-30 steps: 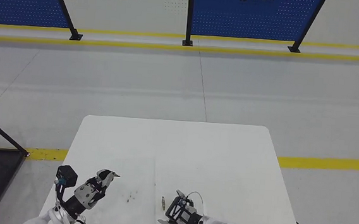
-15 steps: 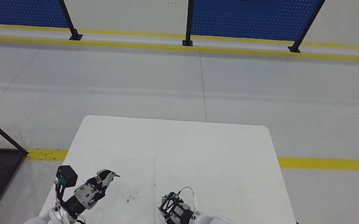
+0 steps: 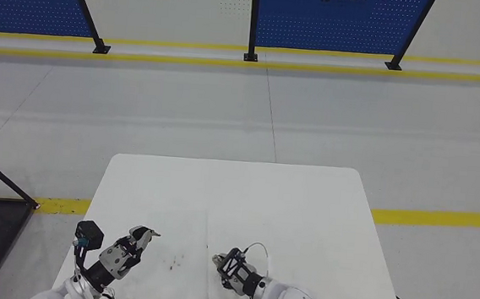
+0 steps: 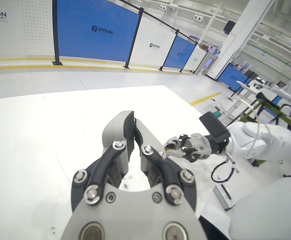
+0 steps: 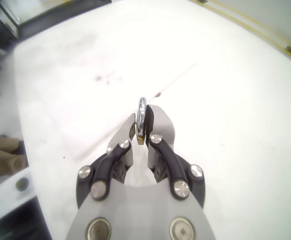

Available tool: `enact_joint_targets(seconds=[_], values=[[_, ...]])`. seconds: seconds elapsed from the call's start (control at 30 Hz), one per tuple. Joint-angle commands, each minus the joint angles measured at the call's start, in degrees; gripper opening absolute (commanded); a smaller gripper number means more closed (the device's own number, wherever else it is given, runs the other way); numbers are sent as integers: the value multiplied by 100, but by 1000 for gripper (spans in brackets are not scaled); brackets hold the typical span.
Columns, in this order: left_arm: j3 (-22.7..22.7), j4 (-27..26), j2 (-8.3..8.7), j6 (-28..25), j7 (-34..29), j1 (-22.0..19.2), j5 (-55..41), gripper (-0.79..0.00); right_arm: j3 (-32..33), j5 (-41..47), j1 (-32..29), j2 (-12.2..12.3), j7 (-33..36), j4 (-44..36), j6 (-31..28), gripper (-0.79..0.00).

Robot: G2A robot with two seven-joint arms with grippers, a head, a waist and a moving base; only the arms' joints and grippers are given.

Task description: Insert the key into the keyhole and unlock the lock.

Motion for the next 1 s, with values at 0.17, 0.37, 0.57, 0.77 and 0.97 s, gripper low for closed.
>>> enact_joint_targets(seconds=[0.17, 0.37, 0.57, 0.77, 0.97], values=[[97, -258, -14, 45, -3, -71, -124, -785, 737, 515, -463, 187, -838, -766, -297, -785], [375, -438, -53, -126, 455, -71, -117, -785, 1282, 884, -828, 318, -1586, -1402, -779, -785], [704, -392, -88, -329, 606, -233, -677, -785, 1602, 1413, -1094, 403, -2115, -1770, -1458, -785], [1232, -245, -111, -521, 133, -506, -1585, -785, 1686, 2248, -1031, 457, -2140, -1795, -2548, -785], [1251, -215, -101, -508, -73, -584, -1687, -785, 1740, 2325, -993, 470, -2054, -1776, -2633, -785]])
